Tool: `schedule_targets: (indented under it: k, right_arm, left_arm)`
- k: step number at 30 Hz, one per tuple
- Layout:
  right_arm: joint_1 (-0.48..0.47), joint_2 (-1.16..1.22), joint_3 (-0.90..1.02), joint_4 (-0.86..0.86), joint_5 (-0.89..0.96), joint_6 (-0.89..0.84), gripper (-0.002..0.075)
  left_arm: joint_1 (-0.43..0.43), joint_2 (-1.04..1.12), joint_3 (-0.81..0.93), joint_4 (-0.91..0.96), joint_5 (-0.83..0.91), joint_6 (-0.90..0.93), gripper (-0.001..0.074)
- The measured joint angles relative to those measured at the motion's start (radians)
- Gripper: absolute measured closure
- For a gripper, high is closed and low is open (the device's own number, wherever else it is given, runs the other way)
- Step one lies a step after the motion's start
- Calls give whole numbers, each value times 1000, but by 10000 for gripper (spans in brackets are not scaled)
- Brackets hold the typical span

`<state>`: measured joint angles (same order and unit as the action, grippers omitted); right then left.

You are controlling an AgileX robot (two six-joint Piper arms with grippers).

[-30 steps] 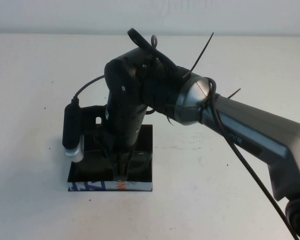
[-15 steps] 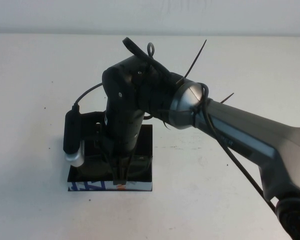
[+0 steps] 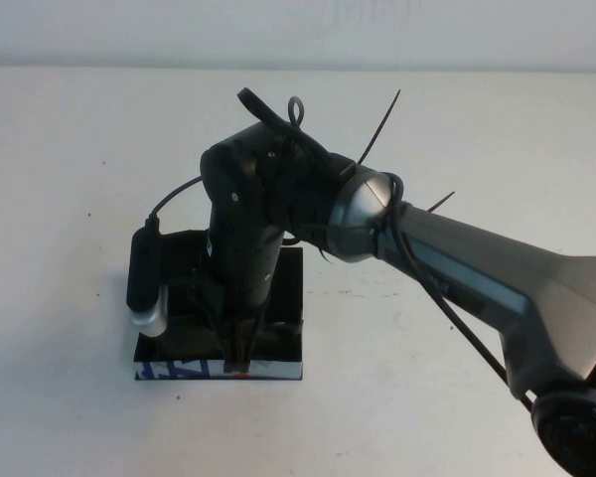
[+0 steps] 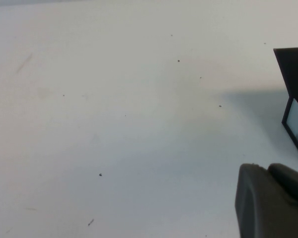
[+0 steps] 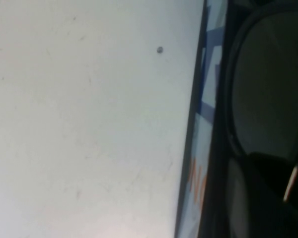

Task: Return glasses to glasses case
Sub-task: Place the glasses in the glasses case

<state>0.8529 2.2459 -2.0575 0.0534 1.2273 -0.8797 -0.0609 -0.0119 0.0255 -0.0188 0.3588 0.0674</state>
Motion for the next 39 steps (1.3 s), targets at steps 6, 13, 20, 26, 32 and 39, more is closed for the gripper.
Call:
schedule_targets:
  k: [6, 13, 20, 26, 32, 39]
  right_arm:
    - [0, 26, -46, 0, 0, 15, 677]
    - [0, 31, -52, -6, 0, 15, 678]
    - [0, 34, -52, -14, 0, 15, 678]
    - [0, 54, -52, -18, 0, 8, 678]
    - [0, 54, -52, -19, 0, -1, 678]
    - [0, 54, -52, -19, 0, -1, 659]
  left_arm:
    - [0, 0, 0, 0, 0, 0, 736]
    - [0, 0, 0, 0, 0, 0, 736]
    - [0, 0, 0, 0, 0, 0, 736]
    - [0, 0, 0, 0, 0, 0, 736]
    - [0, 0, 0, 0, 0, 0, 736]
    - [0, 0, 0, 0, 0, 0, 736]
